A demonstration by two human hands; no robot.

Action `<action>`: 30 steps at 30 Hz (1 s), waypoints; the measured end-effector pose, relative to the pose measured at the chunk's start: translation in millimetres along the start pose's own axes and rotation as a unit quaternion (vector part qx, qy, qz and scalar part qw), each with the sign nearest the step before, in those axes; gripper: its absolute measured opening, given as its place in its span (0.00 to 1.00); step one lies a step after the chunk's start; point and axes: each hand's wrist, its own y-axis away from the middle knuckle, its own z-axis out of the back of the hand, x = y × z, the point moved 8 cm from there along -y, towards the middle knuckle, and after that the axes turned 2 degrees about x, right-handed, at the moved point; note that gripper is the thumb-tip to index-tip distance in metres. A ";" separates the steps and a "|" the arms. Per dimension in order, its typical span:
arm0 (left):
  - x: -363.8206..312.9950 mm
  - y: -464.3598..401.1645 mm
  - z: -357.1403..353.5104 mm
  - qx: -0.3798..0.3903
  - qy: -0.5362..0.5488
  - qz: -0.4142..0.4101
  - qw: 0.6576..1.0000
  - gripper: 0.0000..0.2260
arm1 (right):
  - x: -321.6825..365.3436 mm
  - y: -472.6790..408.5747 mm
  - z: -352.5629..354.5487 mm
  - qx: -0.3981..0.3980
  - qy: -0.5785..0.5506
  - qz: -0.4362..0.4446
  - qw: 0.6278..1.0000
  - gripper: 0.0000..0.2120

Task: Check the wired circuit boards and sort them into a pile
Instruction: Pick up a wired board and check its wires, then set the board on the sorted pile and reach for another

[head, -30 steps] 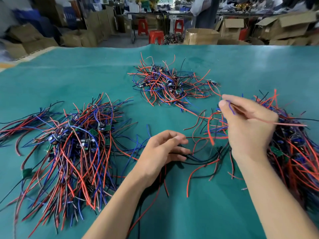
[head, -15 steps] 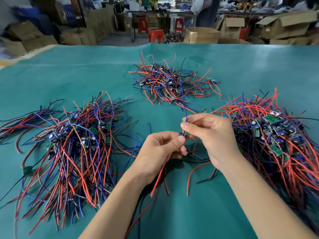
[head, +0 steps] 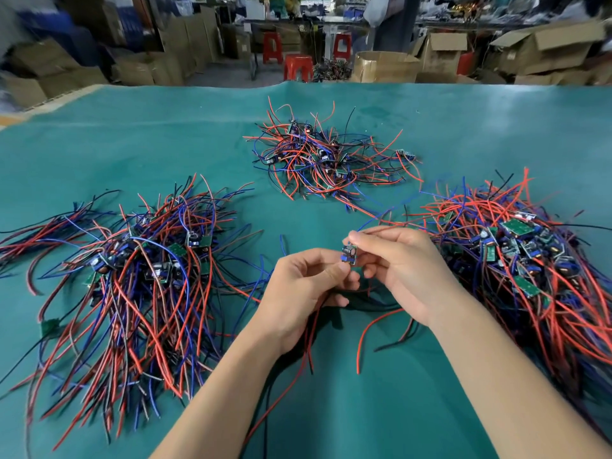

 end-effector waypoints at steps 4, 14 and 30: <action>-0.7 -0.1 2.0 -0.017 -0.001 -0.005 1.000 0.03 | 3.2 2.0 -2.8 0.027 0.006 -0.003 1.000 0.13; -0.1 -2.5 1.5 -0.018 -0.072 -0.014 0.997 0.10 | 8.3 2.6 -5.4 0.036 0.163 0.046 0.985 0.06; 4.1 1.0 -14.1 0.079 -0.156 0.003 0.985 0.08 | 44.3 2.6 62.9 -0.234 0.314 0.201 0.898 0.11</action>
